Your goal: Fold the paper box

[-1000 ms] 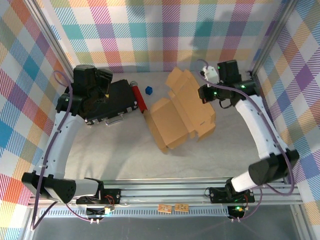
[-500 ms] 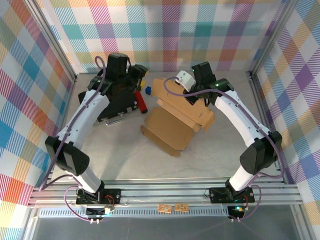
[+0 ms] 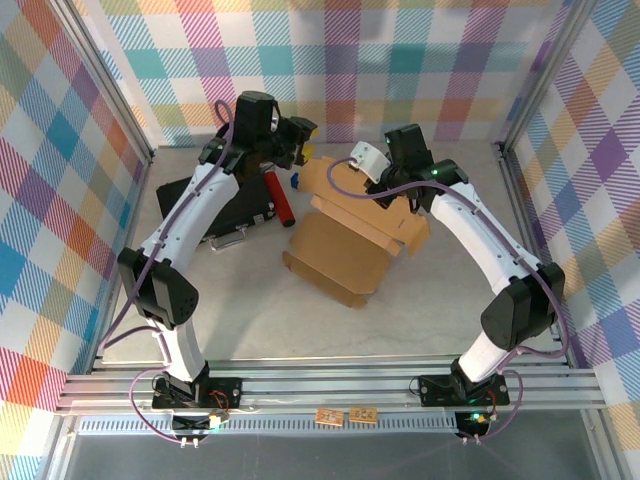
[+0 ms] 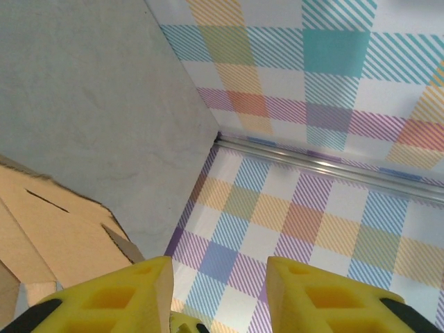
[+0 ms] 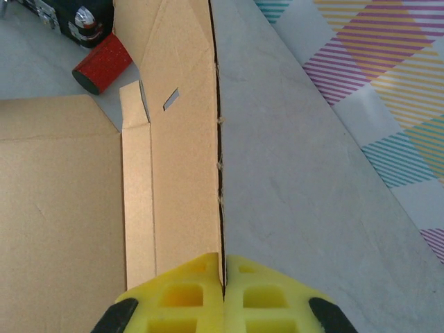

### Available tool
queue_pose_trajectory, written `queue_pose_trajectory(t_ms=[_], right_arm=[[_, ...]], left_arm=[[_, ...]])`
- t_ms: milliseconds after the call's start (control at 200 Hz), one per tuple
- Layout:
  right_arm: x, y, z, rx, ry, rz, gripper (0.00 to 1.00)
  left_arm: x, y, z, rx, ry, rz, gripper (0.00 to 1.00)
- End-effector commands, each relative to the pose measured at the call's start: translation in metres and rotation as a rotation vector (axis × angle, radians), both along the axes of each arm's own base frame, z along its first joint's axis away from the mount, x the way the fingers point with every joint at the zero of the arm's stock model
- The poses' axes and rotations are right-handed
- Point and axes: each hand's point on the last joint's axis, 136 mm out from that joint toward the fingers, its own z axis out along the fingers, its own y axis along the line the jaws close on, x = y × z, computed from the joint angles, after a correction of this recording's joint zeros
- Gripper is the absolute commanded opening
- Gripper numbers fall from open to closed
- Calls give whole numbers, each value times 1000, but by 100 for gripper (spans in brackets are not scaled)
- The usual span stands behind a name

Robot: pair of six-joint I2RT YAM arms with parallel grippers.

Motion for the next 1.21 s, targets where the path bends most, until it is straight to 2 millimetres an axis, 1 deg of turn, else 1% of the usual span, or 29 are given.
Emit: queue_pose_trajectory(t_ms=[0, 120, 265, 425, 730, 845, 1065, 1135, 1200], right_arm=[[-10, 10, 16, 61, -28, 51, 0], [-12, 12, 19, 78, -23, 53, 0], [-13, 12, 20, 86, -21, 55, 0], [-12, 12, 17, 86, -9, 42, 0], [-8, 15, 19, 100, -7, 40, 0], [-8, 17, 19, 101, -7, 45, 0], [-10, 17, 17, 82, -11, 49, 0], [-11, 18, 17, 82, -15, 54, 0], [-12, 20, 18, 82, -19, 61, 0]], left_arm=[[7, -14, -1, 7, -46, -55, 42], [16, -18, -3, 36, -75, -74, 43], [16, -25, -14, 45, -60, -102, 43], [1, -39, -16, 36, -43, -143, 43], [-23, -51, -24, 27, 7, -169, 43], [-27, -56, -28, -2, 32, -170, 42], [-31, -52, -18, 21, 36, -148, 43], [-30, -55, -16, 13, 42, -155, 43], [-29, -61, -20, -4, 60, -167, 43]])
